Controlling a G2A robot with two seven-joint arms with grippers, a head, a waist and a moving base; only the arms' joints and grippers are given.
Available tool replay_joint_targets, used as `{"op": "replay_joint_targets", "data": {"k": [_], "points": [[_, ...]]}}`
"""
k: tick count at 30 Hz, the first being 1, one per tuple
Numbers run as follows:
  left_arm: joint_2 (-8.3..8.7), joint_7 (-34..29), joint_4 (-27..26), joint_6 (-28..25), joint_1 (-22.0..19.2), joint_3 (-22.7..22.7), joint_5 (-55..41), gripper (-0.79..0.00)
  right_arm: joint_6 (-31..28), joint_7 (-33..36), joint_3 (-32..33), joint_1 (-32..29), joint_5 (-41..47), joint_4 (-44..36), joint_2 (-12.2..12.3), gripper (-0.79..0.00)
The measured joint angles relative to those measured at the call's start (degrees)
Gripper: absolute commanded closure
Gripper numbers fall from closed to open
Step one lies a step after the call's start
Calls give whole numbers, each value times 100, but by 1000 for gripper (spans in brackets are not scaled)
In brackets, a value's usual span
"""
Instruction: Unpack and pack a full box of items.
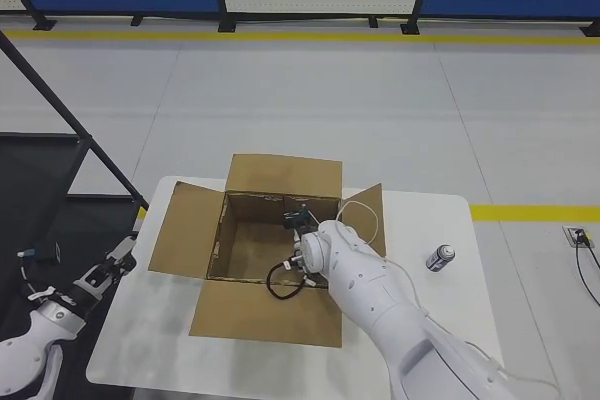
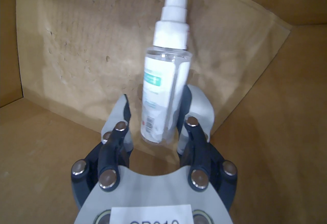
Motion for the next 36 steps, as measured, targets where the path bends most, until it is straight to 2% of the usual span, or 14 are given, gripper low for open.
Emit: {"op": "replay_joint_targets", "data": {"k": [2, 9, 11, 12, 14, 15, 24, 30, 36], "points": [[2, 12, -2, 8, -10, 19, 5, -785, 85, 1, -25, -14, -77, -10, 2, -366], [8, 49, 3, 20, -28, 54, 26, -785, 55, 17, -15, -49, -135, -7, 22, -354], [11, 63, 9, 33, -31, 59, 34, -785, -13, 26, 6, -49, -116, 5, 35, -302], [12, 68, 9, 39, -33, 62, 36, -785, -44, 29, 14, -50, -110, 12, 42, -243], [15, 77, 14, 43, -39, 68, 42, -785, -132, 46, 34, -52, -92, 25, 58, -108], [16, 82, 16, 44, -41, 69, 46, -785, -189, 50, 47, -52, -75, 27, 65, 0], [27, 96, 27, 55, -61, 94, 58, -785, -788, -234, 162, -18, 26, -83, 166, 0], [33, 93, -4, 69, -92, 134, 68, -785, -1590, -562, 234, -15, 42, -312, 272, 0], [38, 88, -56, 94, -134, 196, 115, -785, -2304, -1210, 268, -169, -170, -798, 442, 0]]}}
